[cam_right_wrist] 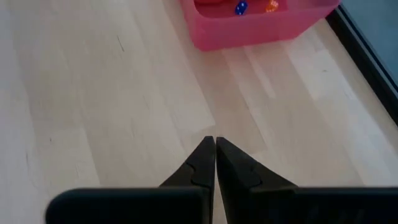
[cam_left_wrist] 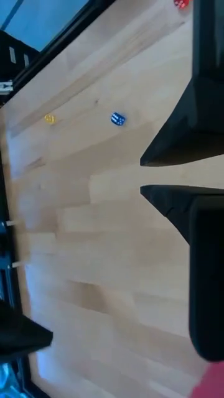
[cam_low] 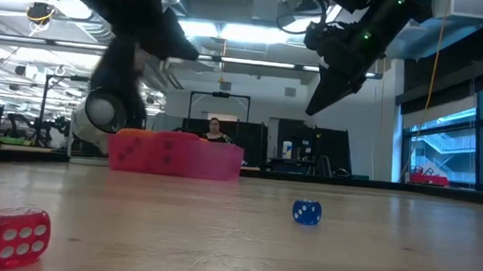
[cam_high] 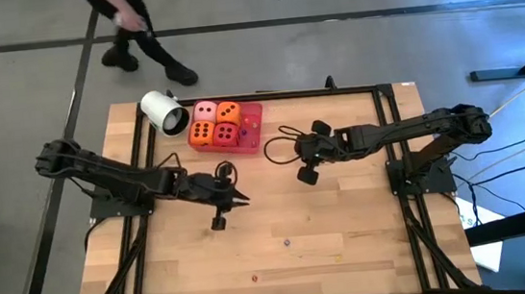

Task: Pick & Place Dice
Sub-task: Put the small red die into the red bin

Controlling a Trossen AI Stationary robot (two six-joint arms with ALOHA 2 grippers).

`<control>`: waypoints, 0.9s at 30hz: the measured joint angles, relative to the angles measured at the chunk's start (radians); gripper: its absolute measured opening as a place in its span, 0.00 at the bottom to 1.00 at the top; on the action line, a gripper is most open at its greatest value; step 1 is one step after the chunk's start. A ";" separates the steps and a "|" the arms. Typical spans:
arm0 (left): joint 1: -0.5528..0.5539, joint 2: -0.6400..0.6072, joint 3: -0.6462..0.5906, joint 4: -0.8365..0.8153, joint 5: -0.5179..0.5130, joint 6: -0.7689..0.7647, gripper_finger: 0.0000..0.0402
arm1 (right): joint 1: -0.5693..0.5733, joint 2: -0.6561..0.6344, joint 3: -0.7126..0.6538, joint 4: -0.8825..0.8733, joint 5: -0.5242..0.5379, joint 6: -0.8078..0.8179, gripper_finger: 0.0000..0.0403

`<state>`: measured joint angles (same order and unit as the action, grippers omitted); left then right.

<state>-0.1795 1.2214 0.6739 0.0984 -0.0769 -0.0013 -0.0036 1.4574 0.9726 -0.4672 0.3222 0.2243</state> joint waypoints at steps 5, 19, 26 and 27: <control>-0.038 0.099 0.000 0.128 0.001 0.007 0.19 | 0.000 0.000 0.000 0.018 0.000 0.000 0.04; -0.126 0.314 0.000 0.379 0.201 -0.037 0.32 | 0.005 0.000 0.000 0.018 0.002 0.120 0.04; -0.223 0.408 0.000 0.475 0.227 -0.038 0.33 | 0.066 0.031 0.000 0.025 0.005 0.195 0.04; -0.236 0.423 0.000 0.500 0.227 -0.038 0.33 | 0.077 0.038 0.000 0.024 0.005 0.206 0.04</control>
<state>-0.4158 1.6444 0.6735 0.5983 0.1497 -0.0391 0.0732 1.4950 0.9726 -0.4431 0.3271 0.4301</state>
